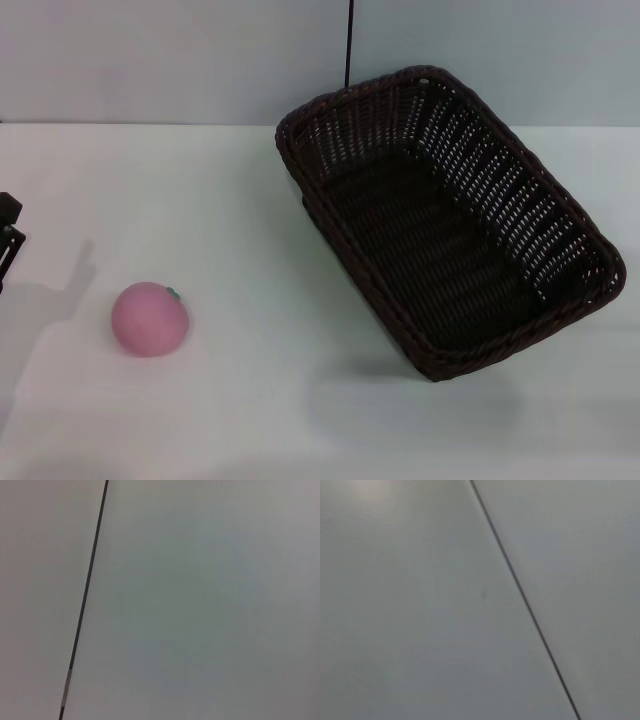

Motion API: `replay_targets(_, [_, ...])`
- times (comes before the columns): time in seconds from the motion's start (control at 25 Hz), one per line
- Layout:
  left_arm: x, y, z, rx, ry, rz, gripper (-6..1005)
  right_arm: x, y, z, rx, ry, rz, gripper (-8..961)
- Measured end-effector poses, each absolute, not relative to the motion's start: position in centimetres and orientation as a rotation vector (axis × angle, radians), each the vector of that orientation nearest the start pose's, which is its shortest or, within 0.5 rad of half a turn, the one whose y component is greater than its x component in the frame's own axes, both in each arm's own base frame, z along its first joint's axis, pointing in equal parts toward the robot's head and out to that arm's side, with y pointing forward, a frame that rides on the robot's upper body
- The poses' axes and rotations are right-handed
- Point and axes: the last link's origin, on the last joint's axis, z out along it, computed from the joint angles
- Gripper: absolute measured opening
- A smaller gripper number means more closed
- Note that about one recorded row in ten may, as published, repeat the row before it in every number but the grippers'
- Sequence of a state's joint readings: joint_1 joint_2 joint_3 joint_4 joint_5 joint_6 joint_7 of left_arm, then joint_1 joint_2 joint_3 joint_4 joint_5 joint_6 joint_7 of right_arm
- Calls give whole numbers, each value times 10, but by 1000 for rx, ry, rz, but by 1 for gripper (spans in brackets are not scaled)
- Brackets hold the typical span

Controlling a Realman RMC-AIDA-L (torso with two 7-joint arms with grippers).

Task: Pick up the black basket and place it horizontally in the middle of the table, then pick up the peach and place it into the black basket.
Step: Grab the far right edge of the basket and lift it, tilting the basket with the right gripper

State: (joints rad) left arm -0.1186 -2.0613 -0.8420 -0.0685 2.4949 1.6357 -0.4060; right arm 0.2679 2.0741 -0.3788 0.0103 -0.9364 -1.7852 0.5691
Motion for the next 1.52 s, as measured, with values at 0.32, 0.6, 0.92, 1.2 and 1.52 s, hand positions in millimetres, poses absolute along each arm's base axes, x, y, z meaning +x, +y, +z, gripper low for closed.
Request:
replay_targets(0.32, [-360,205,11,-1571,-539,-957,815,359,233,114,-1598,550,1217,596])
replay_targets(0.6, [-354,212,10,-1581,-524,-979,815,345,245,155,-1893,813,1115,596])
replay_targets(0.92, [-353,214,11,-1580,-519,-982,814,302,271,199,-2079,1114,747,596])
replay_targets(1.2, [-353,217,10,-1589,-519,-975,814,280,303,198,-2153,1313,541,596])
replay_targets(1.52, [-355,212,9,-1583,-534,-968,814,265,352,154,-2298,1485,369,595])
